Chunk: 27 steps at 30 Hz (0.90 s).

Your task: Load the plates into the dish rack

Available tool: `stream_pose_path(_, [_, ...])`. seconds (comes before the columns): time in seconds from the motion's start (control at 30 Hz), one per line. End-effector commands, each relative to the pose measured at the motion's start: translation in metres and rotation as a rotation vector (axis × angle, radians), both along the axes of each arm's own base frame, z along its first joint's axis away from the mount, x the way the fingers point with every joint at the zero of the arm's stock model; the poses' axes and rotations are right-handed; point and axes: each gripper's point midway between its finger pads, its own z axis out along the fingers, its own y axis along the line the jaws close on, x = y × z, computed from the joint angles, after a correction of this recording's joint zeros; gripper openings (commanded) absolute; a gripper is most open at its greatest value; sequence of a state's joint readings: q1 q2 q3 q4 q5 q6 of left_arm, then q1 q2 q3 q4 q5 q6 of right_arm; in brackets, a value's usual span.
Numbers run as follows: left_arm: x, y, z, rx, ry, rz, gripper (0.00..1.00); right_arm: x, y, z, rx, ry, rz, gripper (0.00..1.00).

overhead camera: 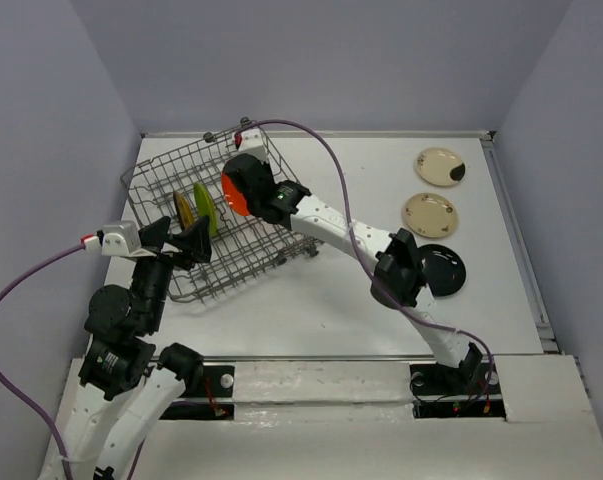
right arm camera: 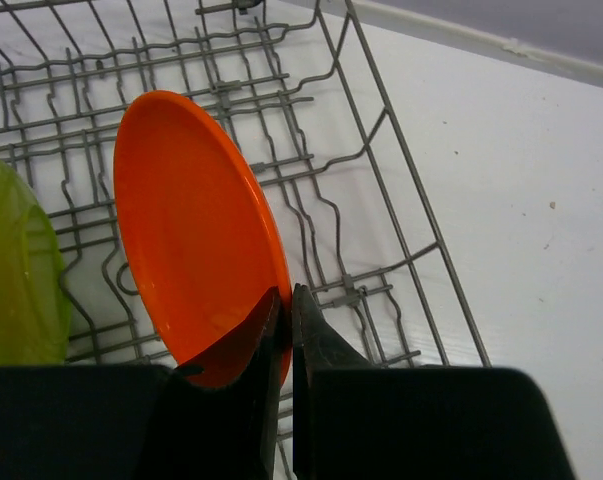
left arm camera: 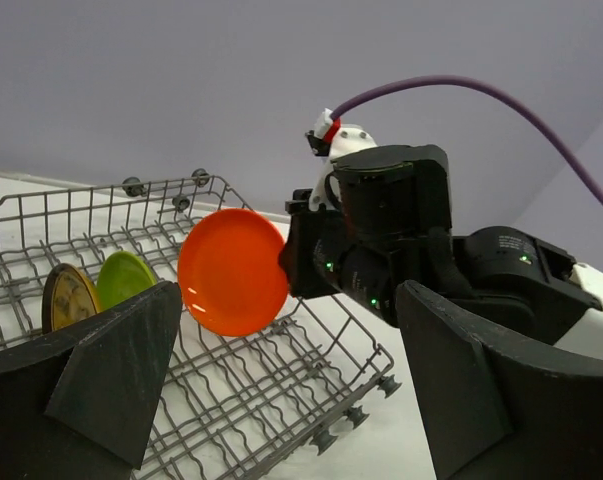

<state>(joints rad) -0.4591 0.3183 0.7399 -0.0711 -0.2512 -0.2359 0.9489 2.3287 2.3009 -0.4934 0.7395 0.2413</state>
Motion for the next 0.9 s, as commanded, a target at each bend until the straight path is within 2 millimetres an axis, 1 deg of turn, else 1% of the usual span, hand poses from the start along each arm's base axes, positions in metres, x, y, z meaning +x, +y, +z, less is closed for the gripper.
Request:
stream_pose_path(0.0, [-0.003, 0.003, 0.015, -0.018, -0.059, 0.009, 0.99, 0.003, 0.018, 0.055, 0.071, -0.108, 0.018, 0.07])
stream_pose_path(0.1, [-0.004, 0.003, 0.015, -0.019, -0.060, 0.010, 0.99, -0.003, 0.033, 0.044, 0.060, -0.101, 0.045, 0.07])
stream_pose_path(0.17, [-0.004, 0.003, 0.014, -0.017, -0.059, 0.007, 0.99, 0.000, 0.038, 0.035, 0.057, -0.096, 0.051, 0.07])
stream_pose_path(0.2, [-0.003, 0.002, 0.015, -0.019, -0.059, 0.005, 0.99, 0.001, 0.040, 0.038, 0.064, -0.103, 0.052, 0.07])
stream_pose_path(0.23, [-0.003, 0.002, 0.015, -0.019, -0.059, 0.005, 0.99, 0.002, 0.042, 0.035, 0.065, -0.104, 0.052, 0.07])
stream_pose_path(0.27, [-0.003, 0.003, 0.015, -0.019, -0.061, 0.007, 0.99, 0.000, 0.048, 0.026, 0.048, -0.101, 0.058, 0.07])
stream_pose_path(0.53, [-0.003, 0.000, 0.014, -0.019, -0.057, -0.003, 0.99, 0.015, 0.048, 0.026, 0.021, -0.182, 0.006, 0.07])
stream_pose_path(0.6, [-0.002, 0.000, 0.014, -0.017, -0.057, -0.003, 0.99, 0.017, 0.051, 0.021, 0.025, -0.187, 0.005, 0.07])
stream_pose_path(0.63, [-0.002, 0.000, 0.014, -0.018, -0.056, -0.001, 0.99, 0.014, 0.056, 0.018, 0.024, -0.188, 0.013, 0.07])
stream_pose_path(0.7, [-0.002, -0.001, 0.014, -0.017, -0.055, -0.006, 0.99, 0.016, 0.059, 0.017, 0.036, -0.196, 0.012, 0.07])
stream_pose_path(0.73, [-0.002, 0.000, 0.014, -0.015, -0.055, -0.004, 0.99, 0.017, 0.061, 0.010, 0.030, -0.192, 0.014, 0.07])
stream_pose_path(0.77, [-0.002, 0.000, 0.014, -0.015, -0.055, -0.004, 0.99, 0.013, 0.066, 0.008, 0.029, -0.193, 0.024, 0.07])
stream_pose_path(0.87, [-0.001, -0.001, 0.013, -0.016, -0.053, -0.006, 0.99, 0.015, 0.069, 0.001, 0.024, -0.196, 0.026, 0.07])
